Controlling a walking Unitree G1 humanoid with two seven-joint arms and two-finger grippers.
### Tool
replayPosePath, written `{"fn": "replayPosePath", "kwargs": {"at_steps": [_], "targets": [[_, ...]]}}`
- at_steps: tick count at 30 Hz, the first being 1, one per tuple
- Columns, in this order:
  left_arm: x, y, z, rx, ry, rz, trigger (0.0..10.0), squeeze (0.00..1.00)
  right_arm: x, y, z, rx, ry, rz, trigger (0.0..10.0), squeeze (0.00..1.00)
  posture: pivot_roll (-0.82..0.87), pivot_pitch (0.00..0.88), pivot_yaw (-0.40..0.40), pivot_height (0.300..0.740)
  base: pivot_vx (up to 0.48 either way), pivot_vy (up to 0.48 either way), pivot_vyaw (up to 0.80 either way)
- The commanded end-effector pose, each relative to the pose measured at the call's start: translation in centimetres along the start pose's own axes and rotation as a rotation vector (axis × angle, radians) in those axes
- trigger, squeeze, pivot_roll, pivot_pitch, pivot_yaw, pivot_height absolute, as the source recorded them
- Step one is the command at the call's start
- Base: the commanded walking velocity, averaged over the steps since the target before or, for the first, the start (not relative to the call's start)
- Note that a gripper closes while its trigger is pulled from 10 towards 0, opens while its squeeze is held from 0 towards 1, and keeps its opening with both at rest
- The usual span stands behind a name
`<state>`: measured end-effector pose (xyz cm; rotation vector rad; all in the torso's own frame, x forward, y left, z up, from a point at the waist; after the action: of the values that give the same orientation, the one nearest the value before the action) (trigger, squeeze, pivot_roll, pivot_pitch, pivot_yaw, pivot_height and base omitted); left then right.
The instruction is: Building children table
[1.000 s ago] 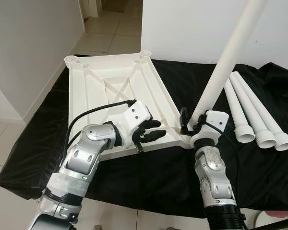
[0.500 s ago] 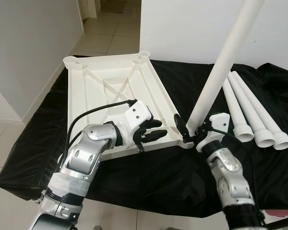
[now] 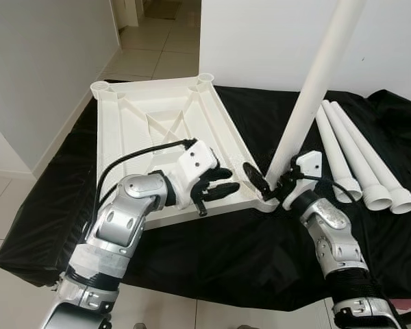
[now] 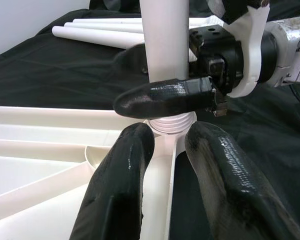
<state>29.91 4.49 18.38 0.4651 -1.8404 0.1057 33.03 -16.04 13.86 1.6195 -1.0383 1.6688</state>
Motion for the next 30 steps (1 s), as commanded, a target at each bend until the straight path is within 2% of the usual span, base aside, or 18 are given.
{"fn": "replayPosePath", "kwargs": {"at_steps": [1,2,13,14,22,23,27,28,29,30], "targets": [[-0.2,0.0,-0.8,0.093,-0.001,-0.015,10.0,0.0,0.1,-0.3,0.0,0.023,0.009,0.003,0.6,0.0,-0.08,0.0,0.01,0.74,0.0,0.0,0.0],[-0.2,0.0,-0.8,0.093,-0.001,-0.015,10.0,0.0,0.1,-0.3,0.1,0.029,0.007,0.005,0.0,0.0,-0.08,0.0,0.01,0.74,0.0,0.0,0.0],[-0.2,0.0,-0.8,0.088,0.002,-0.017,10.0,0.0,-0.5,0.3,0.3,0.029,0.001,-0.007,0.0,0.0,-0.08,0.0,0.012,0.74,0.0,0.0,0.0],[-0.2,0.0,-0.7,0.087,0.003,-0.017,10.0,0.0,-0.6,0.4,0.2,0.009,-0.005,-0.002,10.0,0.0,-0.08,0.0,0.008,0.74,0.0,0.0,0.0],[-0.3,0.1,-0.6,0.089,0.007,-0.019,10.0,0.0,-0.8,0.3,-0.2,-0.102,-0.023,0.0,10.0,0.0,-0.08,0.0,0.004,0.74,0.0,0.0,0.0],[-0.3,0.0,-0.6,0.089,0.007,-0.019,10.0,0.0,-0.8,0.2,-0.3,-0.178,-0.02,0.006,10.0,0.0,-0.08,0.0,0.004,0.74,0.0,0.0,0.0],[-0.3,0.1,-0.6,0.088,0.006,-0.019,10.0,0.0,-1.0,0.3,-0.4,-0.249,-0.02,0.007,10.0,0.0,-0.08,0.0,0.001,0.74,0.0,0.0,0.0],[-0.3,0.1,-0.6,0.089,0.006,-0.02,10.0,0.0,-1.1,0.3,-0.4,-0.313,-0.049,0.015,10.0,0.0,-0.08,0.0,0.001,0.74,0.0,0.0,0.0],[-0.3,0.1,-0.6,0.089,0.006,-0.02,10.0,0.0,-1.1,0.3,-0.4,-0.313,-0.049,0.015,10.0,0.0,-0.08,0.0,0.001,0.74,0.0,0.0,0.0],[-0.3,0.1,-0.6,0.088,0.007,-0.019,10.0,0.0,-1.1,0.4,-0.3,-0.401,-0.08,0.03,10.0,0.0,-0.08,0.0,0.001,0.74,0.0,0.0,0.0]]}}
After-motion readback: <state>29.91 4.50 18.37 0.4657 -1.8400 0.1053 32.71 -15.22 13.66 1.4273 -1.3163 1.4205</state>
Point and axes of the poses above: a point about 5 cm out from each wrist's last joint towards the gripper, its own y axis pointing back from the gripper into the wrist, its own x axis along the axis of the wrist's last joint, z = x × y, the point moved 2 cm from there along -y, pointing out of the wrist towards the gripper, and after that the axes turned 6 degrees about -y, right-handed, at the moved point
